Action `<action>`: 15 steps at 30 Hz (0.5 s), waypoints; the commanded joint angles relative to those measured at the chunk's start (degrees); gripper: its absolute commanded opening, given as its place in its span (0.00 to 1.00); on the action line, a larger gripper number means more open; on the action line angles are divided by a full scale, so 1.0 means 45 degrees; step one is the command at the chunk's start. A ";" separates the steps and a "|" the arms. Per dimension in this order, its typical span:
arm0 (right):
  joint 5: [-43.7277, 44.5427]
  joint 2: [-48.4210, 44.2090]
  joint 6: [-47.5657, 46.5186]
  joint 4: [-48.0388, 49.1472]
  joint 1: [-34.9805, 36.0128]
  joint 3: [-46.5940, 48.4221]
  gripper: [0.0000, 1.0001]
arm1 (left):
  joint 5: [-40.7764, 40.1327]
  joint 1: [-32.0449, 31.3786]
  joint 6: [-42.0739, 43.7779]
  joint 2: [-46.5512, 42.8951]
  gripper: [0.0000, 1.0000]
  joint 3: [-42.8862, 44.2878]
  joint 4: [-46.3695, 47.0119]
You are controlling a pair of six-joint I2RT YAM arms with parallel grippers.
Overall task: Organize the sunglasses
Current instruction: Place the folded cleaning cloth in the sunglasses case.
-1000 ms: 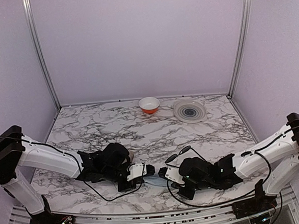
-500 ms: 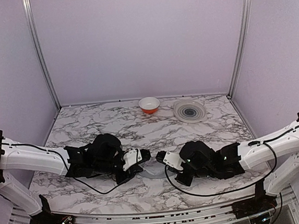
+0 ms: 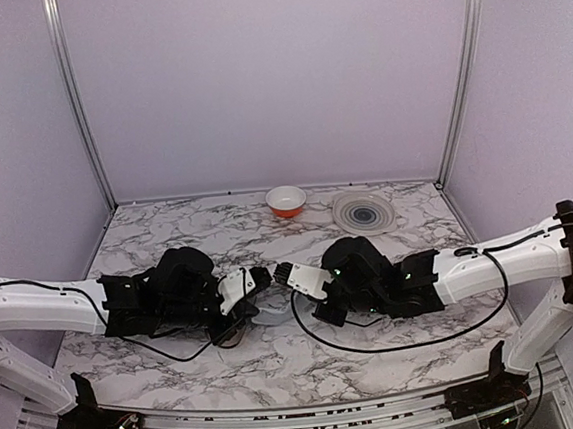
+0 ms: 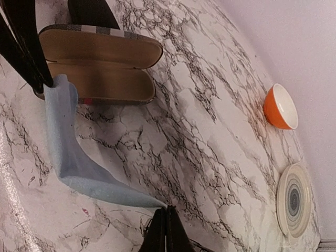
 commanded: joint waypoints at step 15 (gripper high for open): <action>-0.1614 0.4211 -0.2685 0.0771 -0.0894 0.4876 0.02 | -0.2312 0.0140 -0.1582 -0.2302 0.00 -0.1541 -0.1358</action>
